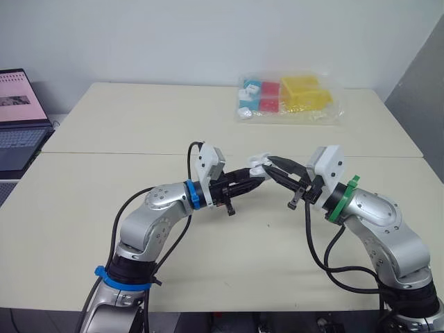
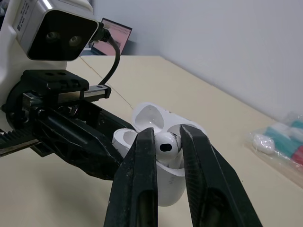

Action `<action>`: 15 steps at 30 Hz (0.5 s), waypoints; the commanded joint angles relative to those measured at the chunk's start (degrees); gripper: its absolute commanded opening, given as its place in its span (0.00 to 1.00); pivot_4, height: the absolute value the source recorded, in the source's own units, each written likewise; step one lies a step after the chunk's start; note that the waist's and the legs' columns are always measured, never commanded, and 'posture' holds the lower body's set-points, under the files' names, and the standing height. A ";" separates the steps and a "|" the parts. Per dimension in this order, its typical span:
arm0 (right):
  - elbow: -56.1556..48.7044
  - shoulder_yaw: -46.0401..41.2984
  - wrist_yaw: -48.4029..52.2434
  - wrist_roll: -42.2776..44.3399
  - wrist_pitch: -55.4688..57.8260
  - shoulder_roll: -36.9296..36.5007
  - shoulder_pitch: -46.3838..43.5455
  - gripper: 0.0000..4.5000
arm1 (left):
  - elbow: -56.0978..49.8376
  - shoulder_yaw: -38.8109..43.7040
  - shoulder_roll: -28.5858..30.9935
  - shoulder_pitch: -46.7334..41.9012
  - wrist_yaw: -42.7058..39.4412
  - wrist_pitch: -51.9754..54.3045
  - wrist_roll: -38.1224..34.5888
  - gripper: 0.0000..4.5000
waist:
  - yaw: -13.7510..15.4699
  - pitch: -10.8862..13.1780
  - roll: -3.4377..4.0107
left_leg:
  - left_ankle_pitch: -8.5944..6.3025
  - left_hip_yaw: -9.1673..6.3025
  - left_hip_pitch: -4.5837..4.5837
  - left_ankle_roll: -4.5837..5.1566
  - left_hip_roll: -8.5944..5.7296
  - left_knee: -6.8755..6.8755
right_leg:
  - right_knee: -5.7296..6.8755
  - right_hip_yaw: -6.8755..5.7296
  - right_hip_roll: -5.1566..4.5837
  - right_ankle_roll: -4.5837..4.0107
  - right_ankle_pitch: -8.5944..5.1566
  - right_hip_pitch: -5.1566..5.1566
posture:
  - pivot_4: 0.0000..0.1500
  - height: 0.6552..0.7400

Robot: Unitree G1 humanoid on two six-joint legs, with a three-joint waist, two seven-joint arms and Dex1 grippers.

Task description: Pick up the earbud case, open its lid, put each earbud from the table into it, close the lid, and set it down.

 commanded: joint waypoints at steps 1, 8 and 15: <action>-2.18 -0.84 -0.12 3.17 3.17 -0.09 0.03 0.30 | -2.63 0.87 0.05 -0.78 -0.49 -1.68 -0.67 0.17 | 0.00 0.00 0.00 | 0.00 0.00 0.00 0.00 0.00 0.00 | 0.00 -0.01 0.00 0.00 0.00 0.01 | 1.00 0.97; -4.79 -5.12 -1.39 8.75 8.77 -1.29 -1.68 0.72 | -2.14 0.68 0.13 0.04 -0.43 -2.21 -0.11 0.17 | 0.02 0.00 0.00 | 0.00 0.00 0.00 0.00 0.00 0.00 | 0.00 0.01 0.00 0.00 0.00 0.00 | 1.00 0.97; -8.64 -15.59 0.73 21.76 17.85 -9.73 -0.72 0.72 | 2.00 0.32 0.38 0.27 -1.24 -5.20 2.36 0.17 | 0.16 0.00 0.00 | 0.00 0.00 -0.02 0.00 -0.02 0.00 | -0.03 -0.01 -0.02 0.00 0.00 0.01 | 1.00 0.97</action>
